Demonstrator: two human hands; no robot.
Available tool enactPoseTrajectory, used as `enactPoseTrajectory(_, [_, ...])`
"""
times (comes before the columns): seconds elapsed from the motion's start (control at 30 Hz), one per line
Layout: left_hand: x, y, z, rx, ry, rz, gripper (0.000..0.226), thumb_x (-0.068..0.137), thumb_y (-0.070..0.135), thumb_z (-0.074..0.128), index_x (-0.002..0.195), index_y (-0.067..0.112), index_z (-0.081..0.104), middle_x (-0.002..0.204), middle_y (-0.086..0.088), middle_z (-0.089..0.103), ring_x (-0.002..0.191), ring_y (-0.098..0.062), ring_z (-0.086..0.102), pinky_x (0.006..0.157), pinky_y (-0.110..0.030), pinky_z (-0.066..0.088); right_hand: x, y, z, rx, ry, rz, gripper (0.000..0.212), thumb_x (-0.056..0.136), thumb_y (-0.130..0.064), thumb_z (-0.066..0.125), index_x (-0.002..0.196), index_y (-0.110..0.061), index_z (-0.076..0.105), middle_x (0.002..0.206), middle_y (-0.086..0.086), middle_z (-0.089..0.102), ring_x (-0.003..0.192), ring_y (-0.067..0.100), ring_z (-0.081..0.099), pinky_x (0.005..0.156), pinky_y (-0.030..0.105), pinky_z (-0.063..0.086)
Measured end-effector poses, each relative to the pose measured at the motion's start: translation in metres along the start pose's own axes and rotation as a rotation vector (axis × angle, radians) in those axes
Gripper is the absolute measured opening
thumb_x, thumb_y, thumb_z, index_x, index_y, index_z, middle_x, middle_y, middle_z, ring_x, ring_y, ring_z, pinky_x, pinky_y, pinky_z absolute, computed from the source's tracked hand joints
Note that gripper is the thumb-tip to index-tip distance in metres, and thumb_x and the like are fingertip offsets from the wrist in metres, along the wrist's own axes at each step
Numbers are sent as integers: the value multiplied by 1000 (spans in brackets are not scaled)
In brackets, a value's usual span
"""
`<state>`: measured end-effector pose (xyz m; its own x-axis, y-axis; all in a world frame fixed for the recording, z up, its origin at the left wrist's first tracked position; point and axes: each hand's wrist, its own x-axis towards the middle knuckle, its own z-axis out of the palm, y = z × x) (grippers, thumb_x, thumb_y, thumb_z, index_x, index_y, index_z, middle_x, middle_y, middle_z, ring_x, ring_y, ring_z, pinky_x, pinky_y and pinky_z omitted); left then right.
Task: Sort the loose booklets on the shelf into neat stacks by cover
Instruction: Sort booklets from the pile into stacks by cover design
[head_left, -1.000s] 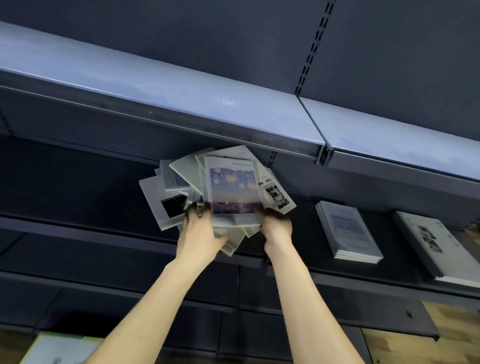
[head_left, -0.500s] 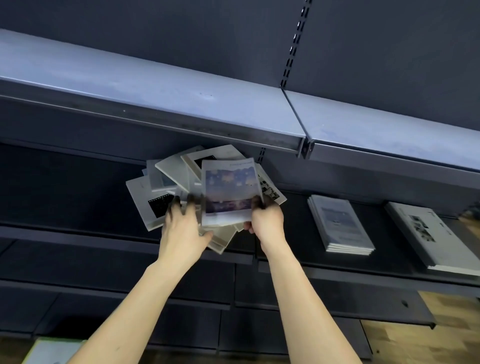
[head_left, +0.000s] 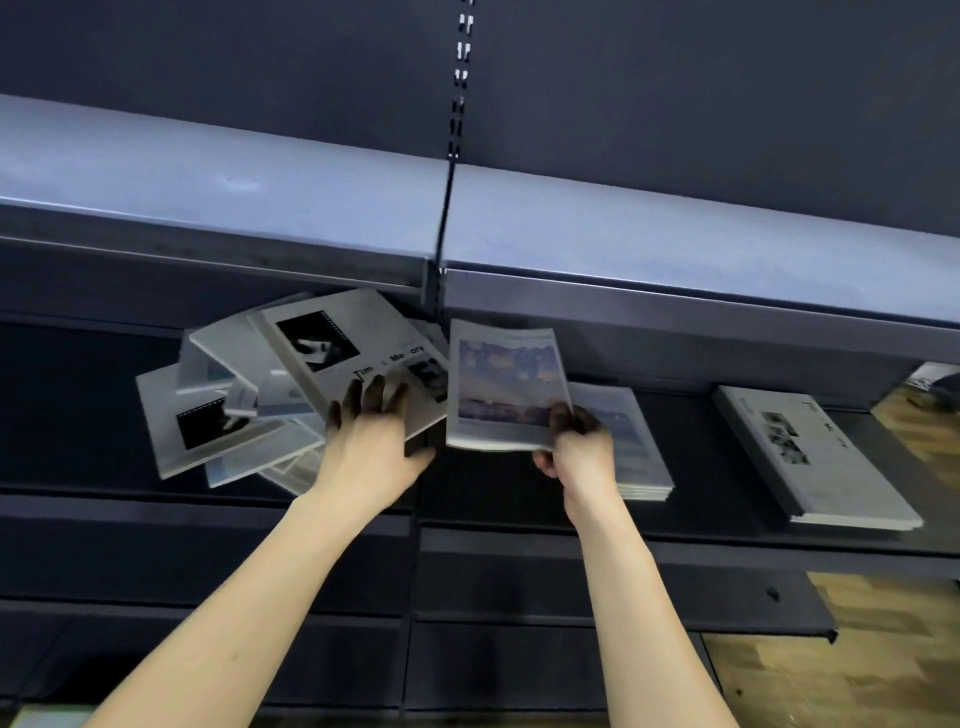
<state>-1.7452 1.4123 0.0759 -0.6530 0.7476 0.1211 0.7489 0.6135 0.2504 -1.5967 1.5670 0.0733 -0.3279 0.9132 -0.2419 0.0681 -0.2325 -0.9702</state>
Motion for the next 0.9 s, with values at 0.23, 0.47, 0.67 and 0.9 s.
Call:
enactPoseTrajectory(0.23, [15,67,26,5,-28,29,80,91,54,55,155,24,18,161,-5,15,150,-29,8,121,-48,12,31,-2,-81,-22,67,-33,20,105,-25,47,98,-13,62,93,7,63,71,18,61,48,22,50])
enactPoseTrajectory(0.47, [18,124,49,-10,-107,47,82,93,54,53,157,23,11,163,-4,8,150,-30,7,122,-45,12,60,1,-139,-41,94,12,22,104,-22,47,84,-21,57,91,3,58,84,21,59,52,22,51])
enactPoseTrajectory(0.67, [15,156,74,-42,-173,-10,80,94,49,53,157,24,11,163,-5,9,150,-28,5,122,-44,12,79,14,-169,-52,44,48,18,104,-26,48,114,-14,58,94,1,59,82,18,58,63,28,53])
enactPoseTrajectory(0.9, [9,178,92,-85,-162,-74,79,95,35,53,157,19,8,161,-9,16,148,-30,16,120,-42,20,97,27,-182,-108,-5,66,12,104,-29,47,103,-22,57,94,1,61,85,20,61,66,30,55])
